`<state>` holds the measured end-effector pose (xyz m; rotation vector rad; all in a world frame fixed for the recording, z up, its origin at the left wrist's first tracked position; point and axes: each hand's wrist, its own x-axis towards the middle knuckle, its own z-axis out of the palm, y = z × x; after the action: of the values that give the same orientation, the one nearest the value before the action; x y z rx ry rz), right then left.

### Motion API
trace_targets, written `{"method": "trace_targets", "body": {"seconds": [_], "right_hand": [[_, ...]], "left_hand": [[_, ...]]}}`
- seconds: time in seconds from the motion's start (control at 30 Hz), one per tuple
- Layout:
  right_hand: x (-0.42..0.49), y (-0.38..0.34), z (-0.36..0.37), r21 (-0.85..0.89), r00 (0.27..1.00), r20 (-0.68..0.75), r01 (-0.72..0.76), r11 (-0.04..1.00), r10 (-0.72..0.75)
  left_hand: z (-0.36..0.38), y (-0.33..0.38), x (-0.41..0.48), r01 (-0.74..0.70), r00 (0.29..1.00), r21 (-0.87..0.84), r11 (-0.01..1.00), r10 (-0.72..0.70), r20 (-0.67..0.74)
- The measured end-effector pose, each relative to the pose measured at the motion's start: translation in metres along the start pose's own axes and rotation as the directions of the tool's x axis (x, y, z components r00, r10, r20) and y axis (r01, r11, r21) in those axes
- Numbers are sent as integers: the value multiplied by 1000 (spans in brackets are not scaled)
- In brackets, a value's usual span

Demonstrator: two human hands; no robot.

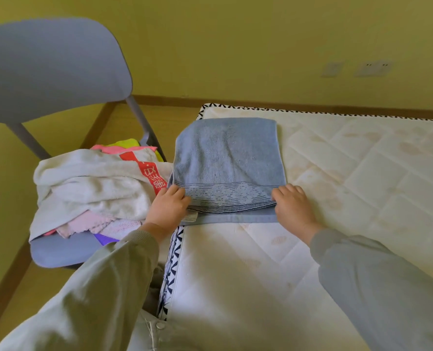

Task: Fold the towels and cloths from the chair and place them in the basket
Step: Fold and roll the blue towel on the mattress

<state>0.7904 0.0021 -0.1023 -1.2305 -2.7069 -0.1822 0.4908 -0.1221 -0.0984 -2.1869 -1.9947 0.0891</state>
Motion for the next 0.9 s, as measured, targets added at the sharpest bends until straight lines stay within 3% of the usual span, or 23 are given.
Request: {"method": "trace_targets", "body": {"seconds": [0.1,0.23,0.27,0.33,0.4,0.5,0.6,0.67,0.7,0.77,0.9], "right_hand": [[-3,-3,7,-20,987,136,-86,996,88],[-2,-10,10,-45,974,195,-105,993,112],[-2,-12,9,-78,976,184,-108,991,120],[2,-14,6,-88,981,134,-130,988,141],[6,-16,0,-34,982,88,-165,986,167],[11,-20,-6,54,965,30,-261,964,260],[15,-22,-7,138,933,34,-360,923,359],[16,-22,-6,182,919,24,-390,903,393],[16,-21,-7,202,917,10,-393,897,399],[14,-22,-7,251,910,-20,-396,884,413],[12,-27,-8,316,891,-11,-428,846,455]], "left_hand": [[4,5,6,-12,988,20,1000,9,153],[-19,18,18,7,979,18,1000,-10,202],[-25,20,20,73,968,20,997,-75,239],[-31,21,22,353,895,-11,936,-334,296],[-29,21,22,615,779,-208,760,-547,305],[-13,19,23,748,624,-554,366,-671,400],[-14,24,23,614,520,-766,-190,-634,573],[-19,30,26,413,477,-704,-577,-522,707],[-24,33,27,312,473,-626,-715,-454,755],[-30,37,27,169,475,-489,-856,-364,801],[-34,38,31,-55,500,-287,-956,-275,821]]}}
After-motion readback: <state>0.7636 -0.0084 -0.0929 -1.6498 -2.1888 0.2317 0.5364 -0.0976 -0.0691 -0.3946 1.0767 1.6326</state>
